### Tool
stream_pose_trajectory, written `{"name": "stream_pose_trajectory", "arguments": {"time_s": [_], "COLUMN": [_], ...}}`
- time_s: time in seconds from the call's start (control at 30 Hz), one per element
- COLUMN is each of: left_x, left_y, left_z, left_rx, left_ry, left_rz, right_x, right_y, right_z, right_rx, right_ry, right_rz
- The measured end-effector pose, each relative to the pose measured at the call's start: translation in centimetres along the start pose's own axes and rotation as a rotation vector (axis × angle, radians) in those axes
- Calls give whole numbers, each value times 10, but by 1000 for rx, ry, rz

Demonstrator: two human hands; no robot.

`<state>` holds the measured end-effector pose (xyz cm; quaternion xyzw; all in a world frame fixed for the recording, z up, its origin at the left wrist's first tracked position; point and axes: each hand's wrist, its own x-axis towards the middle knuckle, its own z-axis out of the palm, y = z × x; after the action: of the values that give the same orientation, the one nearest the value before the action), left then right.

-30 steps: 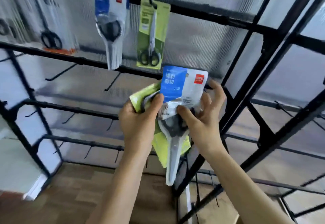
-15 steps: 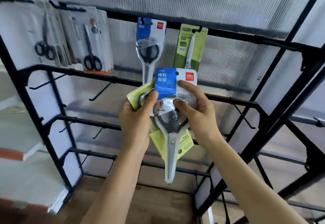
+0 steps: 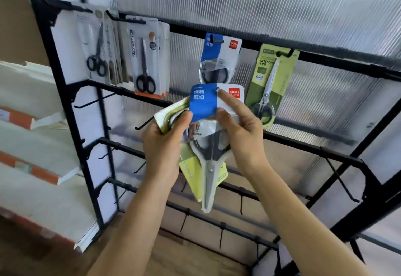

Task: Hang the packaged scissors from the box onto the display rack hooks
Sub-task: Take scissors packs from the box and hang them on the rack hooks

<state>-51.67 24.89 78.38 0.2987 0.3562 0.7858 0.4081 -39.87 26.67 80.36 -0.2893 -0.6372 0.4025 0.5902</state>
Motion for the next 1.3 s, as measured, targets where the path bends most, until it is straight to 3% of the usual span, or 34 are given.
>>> {"name": "stream_pose_trajectory", "arguments": {"time_s": [0.23,0.7,1.3], "left_x": [35,110,130], "left_y": [6,20,9], "left_z": [-5,-21,-12], "left_rx": [-31,-44,-158], "left_ry": [-65,-259,-385], "left_rz": [-24,-84,-121], "right_x": [35,94,97], "right_y": [-5,-7,-3], "right_z": [14,45,44], "right_rx": [50,-100,-144], "right_ry": [155,456,498], "right_rz": [-107,-216,-113]}}
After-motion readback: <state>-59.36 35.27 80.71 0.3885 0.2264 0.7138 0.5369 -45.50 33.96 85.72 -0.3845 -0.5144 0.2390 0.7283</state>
